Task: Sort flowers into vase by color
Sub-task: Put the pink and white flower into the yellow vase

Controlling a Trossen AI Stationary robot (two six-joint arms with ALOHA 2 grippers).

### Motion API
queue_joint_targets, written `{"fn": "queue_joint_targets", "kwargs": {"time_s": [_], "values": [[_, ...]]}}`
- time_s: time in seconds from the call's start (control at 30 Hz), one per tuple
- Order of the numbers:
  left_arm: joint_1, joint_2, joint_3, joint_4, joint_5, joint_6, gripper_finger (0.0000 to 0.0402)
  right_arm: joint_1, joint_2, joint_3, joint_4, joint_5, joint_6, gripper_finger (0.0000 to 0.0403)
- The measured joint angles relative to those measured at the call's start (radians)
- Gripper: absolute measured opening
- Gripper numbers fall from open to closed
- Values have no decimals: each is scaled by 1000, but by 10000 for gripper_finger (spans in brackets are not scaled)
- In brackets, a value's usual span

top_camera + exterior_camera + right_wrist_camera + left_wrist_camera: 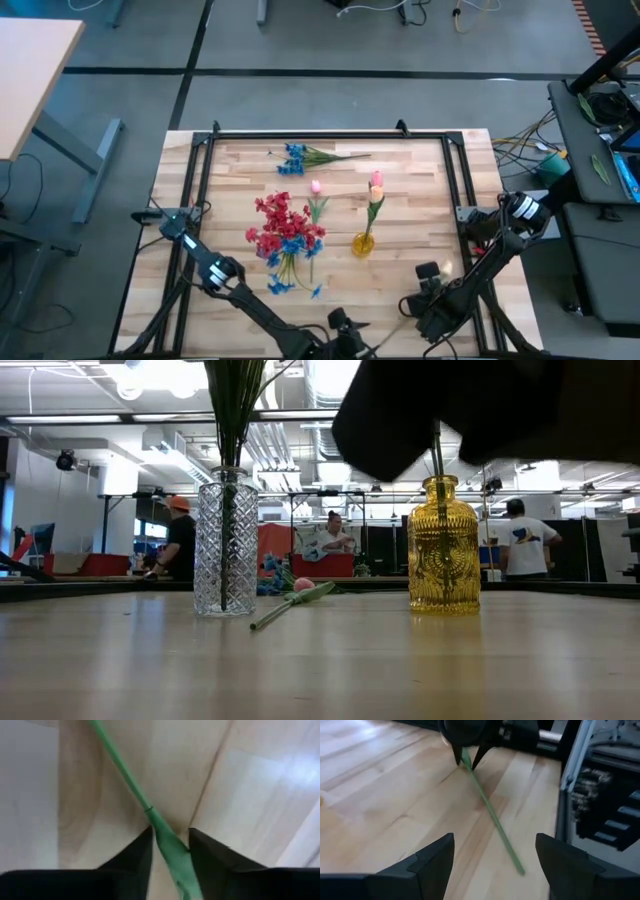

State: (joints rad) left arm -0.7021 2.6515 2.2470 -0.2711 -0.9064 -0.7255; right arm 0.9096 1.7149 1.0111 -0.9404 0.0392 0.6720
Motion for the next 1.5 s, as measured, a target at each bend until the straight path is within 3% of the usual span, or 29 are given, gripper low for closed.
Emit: {"fn": "queue_joint_targets", "kwargs": {"time_s": [0.17, 0.43, 0.6, 0.97, 1.17, 1.5], "values": [[8, -4, 12, -2, 1, 37, 262, -1, -16, -4, 10, 20, -3, 21], [47, -4, 18, 36, 0, 121, 262, -3, -42, 81, -84, 95, 23, 14], [73, -4, 18, 67, 1, 251, 262, -9, -43, 168, -117, 120, 19, 13], [122, -4, 21, 76, 0, 393, 257, -12, -43, 245, -154, 122, 16, 13], [127, -4, 29, 78, 40, 483, 211, -15, -43, 241, -156, 122, 16, 13], [148, -4, 29, 50, 82, 500, 91, -16, -43, 242, -157, 122, 8, 13]]}}
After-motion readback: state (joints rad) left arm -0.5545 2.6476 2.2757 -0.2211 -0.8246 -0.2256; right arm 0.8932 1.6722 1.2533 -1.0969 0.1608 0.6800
